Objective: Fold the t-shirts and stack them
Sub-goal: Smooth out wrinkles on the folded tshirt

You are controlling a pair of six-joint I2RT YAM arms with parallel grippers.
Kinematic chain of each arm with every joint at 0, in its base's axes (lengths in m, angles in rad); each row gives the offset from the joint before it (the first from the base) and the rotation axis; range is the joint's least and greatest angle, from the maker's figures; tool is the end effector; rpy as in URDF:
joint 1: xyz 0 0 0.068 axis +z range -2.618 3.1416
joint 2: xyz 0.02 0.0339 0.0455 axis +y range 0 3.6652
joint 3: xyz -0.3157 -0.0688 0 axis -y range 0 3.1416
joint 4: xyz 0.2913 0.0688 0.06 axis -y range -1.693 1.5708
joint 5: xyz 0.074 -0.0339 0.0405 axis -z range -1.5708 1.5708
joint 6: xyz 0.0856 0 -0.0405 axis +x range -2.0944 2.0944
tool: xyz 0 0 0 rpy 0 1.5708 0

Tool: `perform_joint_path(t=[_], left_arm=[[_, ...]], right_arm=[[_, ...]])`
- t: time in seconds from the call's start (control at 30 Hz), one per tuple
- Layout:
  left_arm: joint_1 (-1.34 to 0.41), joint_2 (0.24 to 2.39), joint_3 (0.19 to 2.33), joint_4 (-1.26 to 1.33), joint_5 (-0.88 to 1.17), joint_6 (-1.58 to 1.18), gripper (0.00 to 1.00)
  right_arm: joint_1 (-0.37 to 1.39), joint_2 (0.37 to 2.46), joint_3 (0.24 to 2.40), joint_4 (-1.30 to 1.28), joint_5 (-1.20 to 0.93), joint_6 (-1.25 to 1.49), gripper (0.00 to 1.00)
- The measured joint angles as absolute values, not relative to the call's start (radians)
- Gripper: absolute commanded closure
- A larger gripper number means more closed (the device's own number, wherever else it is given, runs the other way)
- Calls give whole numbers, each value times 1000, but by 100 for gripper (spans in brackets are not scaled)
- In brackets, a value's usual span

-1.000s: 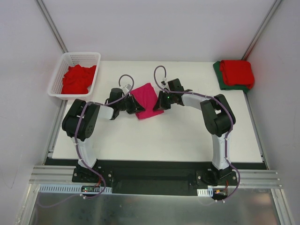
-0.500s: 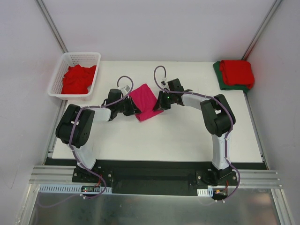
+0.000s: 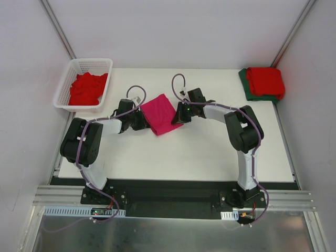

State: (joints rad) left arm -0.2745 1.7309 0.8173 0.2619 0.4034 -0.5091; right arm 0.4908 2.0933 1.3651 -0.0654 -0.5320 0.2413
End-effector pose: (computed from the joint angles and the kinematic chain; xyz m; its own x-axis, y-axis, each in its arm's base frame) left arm 0.3925 -0.1454 0.1386 -0.7777 -0.2467 -0.5782 0.1955 0.7793 -0.5954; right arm 0.4545 0.2921 0.1326 -0.7826 -0.1847 -0.5946 -0.5488 0.6555 0.5187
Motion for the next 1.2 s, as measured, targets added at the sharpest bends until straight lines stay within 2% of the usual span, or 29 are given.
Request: perform_joint_path(t=[0.2,0.33,0.47,0.67,0.9,1.2], left_arm=[[-251,1694,829,176,344,-476,100],[-247,1567,867,99,319,-455,100],[-248,1445,916,96,381,-459,100],[-274,1417,881,206,526,-525,100],[-318,1575,729,452,684,-692,100],[-388,1848,715,781,788,-886,100]], right_arm=[[491,2091,1365,-71,-531,230,99],[491,2090,1365,-75,-530,226,99],[491,2088,1365,-78,-530,224,99],[491,2088,1365,-81,-528,224,99],[491,2088,1369,-89,-528,224,98],[491,2088,1371,-95,-527,224,98]])
